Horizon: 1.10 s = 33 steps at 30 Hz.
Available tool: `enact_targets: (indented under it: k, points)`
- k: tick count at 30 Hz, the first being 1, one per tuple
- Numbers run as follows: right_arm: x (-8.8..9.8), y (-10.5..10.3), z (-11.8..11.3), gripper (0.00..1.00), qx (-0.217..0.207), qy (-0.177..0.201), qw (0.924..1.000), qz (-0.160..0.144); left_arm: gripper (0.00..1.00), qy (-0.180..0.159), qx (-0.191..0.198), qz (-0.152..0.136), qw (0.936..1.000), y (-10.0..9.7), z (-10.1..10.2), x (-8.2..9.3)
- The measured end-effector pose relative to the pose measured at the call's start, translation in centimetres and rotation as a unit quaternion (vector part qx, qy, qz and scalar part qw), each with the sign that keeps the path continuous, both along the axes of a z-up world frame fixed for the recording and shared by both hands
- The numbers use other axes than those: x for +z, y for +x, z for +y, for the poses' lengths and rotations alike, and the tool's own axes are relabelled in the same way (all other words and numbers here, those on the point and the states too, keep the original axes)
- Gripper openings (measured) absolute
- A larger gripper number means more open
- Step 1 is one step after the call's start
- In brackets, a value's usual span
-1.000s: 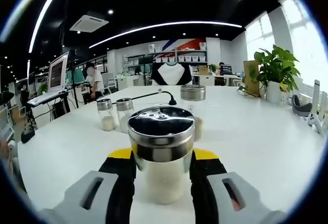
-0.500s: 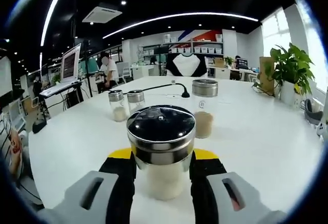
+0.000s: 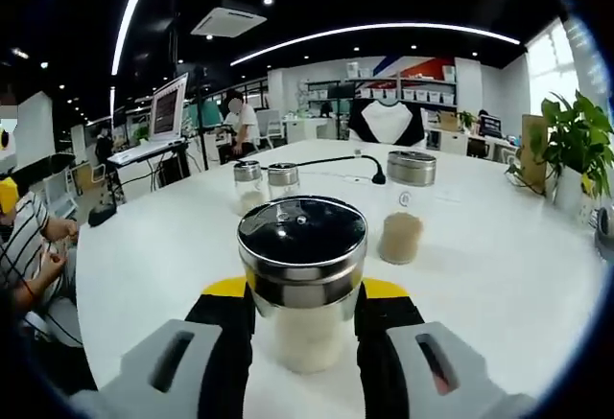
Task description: Rotate the seasoning bottle until the label or dispensing opening points toward the visible target arrow and the bottle remains upright within the marked orientation range
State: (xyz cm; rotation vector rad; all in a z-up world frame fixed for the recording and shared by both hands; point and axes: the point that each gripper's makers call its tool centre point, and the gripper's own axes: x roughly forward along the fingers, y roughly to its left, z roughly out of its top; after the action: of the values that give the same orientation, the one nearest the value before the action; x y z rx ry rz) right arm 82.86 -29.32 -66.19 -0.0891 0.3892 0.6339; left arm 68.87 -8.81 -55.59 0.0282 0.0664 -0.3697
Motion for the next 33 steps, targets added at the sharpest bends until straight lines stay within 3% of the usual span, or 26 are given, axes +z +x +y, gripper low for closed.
enact_targets:
  k: [9,14,21,24,33]
  points:
    - [-0.1,-0.1,0.4,0.39,0.067,-0.016,0.9975,0.014,1.0,-0.002,-0.006,-0.003,1.0,0.1,-0.3,0.1]
    - [-0.2,-0.2,0.7,0.39,0.102,-0.024,0.9943,0.02,1.0,-0.017,-0.012,-0.008,0.9998,0.2,-0.1,1.0]
    - [-0.3,-0.4,0.9,0.39,0.152,-0.041,0.9867,0.039,1.0,0.011,-0.008,-0.016,0.9998,0.2,-0.2,0.8]
    - [-0.4,-0.3,1.0,0.39,0.163,-0.045,0.9847,0.039,1.0,-0.006,-0.011,-0.01,0.9999,0.1,-0.3,0.6]
    - [-0.5,-0.7,1.1,0.39,0.184,-0.052,0.9804,0.047,1.0,-0.006,-0.012,-0.006,0.9999,-0.1,-0.5,0.5]
